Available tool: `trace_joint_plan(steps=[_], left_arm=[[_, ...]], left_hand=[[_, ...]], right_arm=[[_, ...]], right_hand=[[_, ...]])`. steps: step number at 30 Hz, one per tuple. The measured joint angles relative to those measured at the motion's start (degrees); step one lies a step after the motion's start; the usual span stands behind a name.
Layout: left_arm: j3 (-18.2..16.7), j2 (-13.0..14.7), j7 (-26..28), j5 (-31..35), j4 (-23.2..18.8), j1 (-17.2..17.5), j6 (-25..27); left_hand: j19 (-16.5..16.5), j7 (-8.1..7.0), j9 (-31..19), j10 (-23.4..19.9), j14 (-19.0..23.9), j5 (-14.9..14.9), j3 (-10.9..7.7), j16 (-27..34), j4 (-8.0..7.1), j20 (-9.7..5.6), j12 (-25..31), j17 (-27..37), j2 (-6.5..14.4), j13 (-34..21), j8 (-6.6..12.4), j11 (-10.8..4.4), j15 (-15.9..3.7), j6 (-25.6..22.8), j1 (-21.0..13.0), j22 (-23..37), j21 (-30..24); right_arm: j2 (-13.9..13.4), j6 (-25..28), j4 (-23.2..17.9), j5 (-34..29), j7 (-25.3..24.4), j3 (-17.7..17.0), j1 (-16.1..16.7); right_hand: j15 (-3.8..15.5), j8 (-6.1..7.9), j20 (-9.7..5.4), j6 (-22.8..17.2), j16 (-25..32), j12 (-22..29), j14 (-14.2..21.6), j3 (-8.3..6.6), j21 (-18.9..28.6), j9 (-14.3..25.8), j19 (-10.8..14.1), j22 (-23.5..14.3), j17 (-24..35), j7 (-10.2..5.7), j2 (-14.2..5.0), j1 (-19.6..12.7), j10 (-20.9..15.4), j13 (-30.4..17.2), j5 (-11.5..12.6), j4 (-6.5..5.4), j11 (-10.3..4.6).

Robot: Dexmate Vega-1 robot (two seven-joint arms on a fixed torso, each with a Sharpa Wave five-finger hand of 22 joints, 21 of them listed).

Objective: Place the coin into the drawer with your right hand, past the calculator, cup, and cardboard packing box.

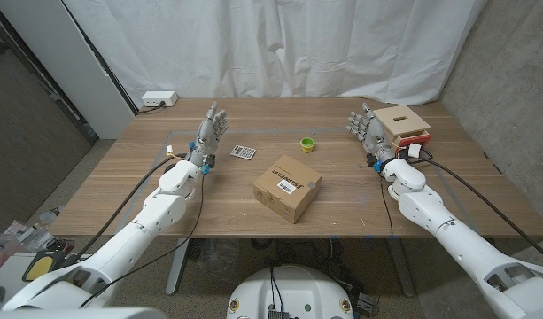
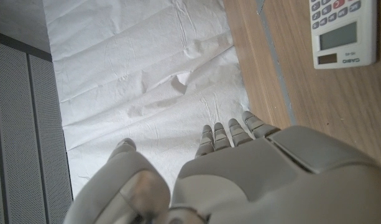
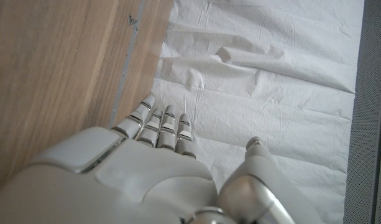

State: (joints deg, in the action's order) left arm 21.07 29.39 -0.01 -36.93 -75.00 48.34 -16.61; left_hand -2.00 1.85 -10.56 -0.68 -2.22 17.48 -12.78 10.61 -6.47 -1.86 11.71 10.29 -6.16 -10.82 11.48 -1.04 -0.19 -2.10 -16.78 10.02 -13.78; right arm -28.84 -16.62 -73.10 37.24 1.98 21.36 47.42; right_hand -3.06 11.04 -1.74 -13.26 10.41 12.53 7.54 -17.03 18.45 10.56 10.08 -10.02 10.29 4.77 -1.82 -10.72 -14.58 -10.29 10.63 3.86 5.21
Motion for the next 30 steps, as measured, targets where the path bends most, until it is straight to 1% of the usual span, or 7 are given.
trace_joint_plan(steps=[1,9,12,16,21,24,30], left_arm=[[-0.44,0.39,0.25,0.07,-1.62,0.89,0.00],[-0.71,0.78,1.14,0.33,-3.14,1.43,0.33],[-0.73,0.91,1.17,0.37,-3.50,1.45,0.37],[-0.82,1.06,1.37,0.41,-4.16,1.46,0.61],[-0.77,1.55,1.93,0.83,-5.67,1.46,1.64],[-0.65,1.73,2.38,1.20,-6.34,1.46,2.19],[-0.39,2.07,4.01,1.88,-8.79,1.98,3.23]], left_hand=[[0.00,0.00,0.00,-0.03,0.00,0.00,0.00,0.00,0.00,0.00,0.00,0.00,0.00,0.00,0.00,0.03,0.00,0.00,0.00,0.00,0.00],[0.53,0.59,0.00,-1.38,1.17,0.44,0.00,0.44,0.00,0.09,0.44,0.00,0.38,0.00,0.44,-0.07,0.07,-1.06,-0.38,0.00,0.01],[1.75,0.61,0.00,-2.56,1.81,0.44,0.00,0.67,0.00,0.11,0.73,0.00,0.38,0.00,0.44,-0.10,0.09,-1.84,-0.38,-0.01,-0.21],[2.45,0.71,0.00,-3.18,2.41,0.44,0.00,0.88,0.00,0.02,0.89,0.00,0.68,0.00,0.85,-0.09,0.11,-2.58,-0.68,-0.01,-0.21],[2.65,0.81,0.00,-3.39,2.98,0.44,0.00,0.88,0.00,-0.18,0.89,0.00,0.68,0.01,0.85,-0.30,-0.01,-2.68,-0.68,-0.01,-0.21],[2.89,0.67,0.00,-3.80,3.06,0.59,0.00,0.88,0.00,0.00,0.89,0.00,0.68,0.01,0.85,0.11,0.07,-3.15,-0.68,-0.01,-0.21],[3.53,0.91,0.01,-4.41,3.55,0.84,0.11,0.88,0.10,0.03,0.89,-0.01,0.98,0.01,0.85,0.11,0.00,-3.39,-0.98,-0.02,-0.21]], right_arm=[[0.05,-0.47,0.27,0.14,1.19,0.04,-0.16],[0.04,-0.83,0.77,0.33,2.06,0.09,-0.58],[-0.26,-0.92,0.30,0.33,2.11,0.08,-0.40],[-0.93,-1.48,-0.84,0.15,2.25,-0.06,0.37],[-1.83,-2.82,-2.47,0.23,2.93,-0.68,1.96],[-2.48,-3.38,-3.70,0.36,3.24,-1.15,3.04],[-3.84,-4.88,-6.46,1.12,3.98,-2.32,5.57]], right_hand=[[0.00,0.00,0.00,0.00,0.00,0.00,0.00,0.00,0.00,0.00,0.00,0.00,0.00,0.00,0.00,0.00,0.00,0.00,0.00,0.00,0.00],[0.00,0.00,0.00,0.00,0.00,0.00,0.00,0.00,0.00,0.00,0.00,0.00,0.00,0.00,0.00,0.00,-0.11,0.00,0.00,0.00,-0.11],[0.00,0.23,0.00,-0.65,0.00,0.00,0.00,-0.27,0.00,0.00,-0.01,0.00,-0.04,-0.65,-0.59,-0.59,-0.16,0.00,0.00,0.28,-0.16],[0.00,0.23,0.00,-1.12,0.00,0.00,0.00,-0.55,0.00,0.00,-0.01,0.00,-0.17,-1.12,-0.99,-0.98,-0.30,0.01,0.00,0.56,-0.30],[0.25,0.23,0.00,-1.41,0.00,0.00,0.25,-0.79,0.00,-0.01,-0.01,0.00,-0.17,-1.00,-1.67,-1.67,-0.49,0.01,0.00,0.80,-0.49],[0.25,0.23,0.21,-1.62,0.00,0.00,0.25,-0.96,-0.24,-0.01,0.20,0.00,-0.17,-1.20,-1.65,-1.65,-0.79,0.01,0.00,0.97,-0.79],[0.25,0.47,0.21,-1.69,0.00,0.00,0.25,-1.16,-0.23,-0.01,0.20,0.01,-0.16,-1.28,-1.67,-2.26,-0.79,0.01,0.00,1.17,-0.80]])
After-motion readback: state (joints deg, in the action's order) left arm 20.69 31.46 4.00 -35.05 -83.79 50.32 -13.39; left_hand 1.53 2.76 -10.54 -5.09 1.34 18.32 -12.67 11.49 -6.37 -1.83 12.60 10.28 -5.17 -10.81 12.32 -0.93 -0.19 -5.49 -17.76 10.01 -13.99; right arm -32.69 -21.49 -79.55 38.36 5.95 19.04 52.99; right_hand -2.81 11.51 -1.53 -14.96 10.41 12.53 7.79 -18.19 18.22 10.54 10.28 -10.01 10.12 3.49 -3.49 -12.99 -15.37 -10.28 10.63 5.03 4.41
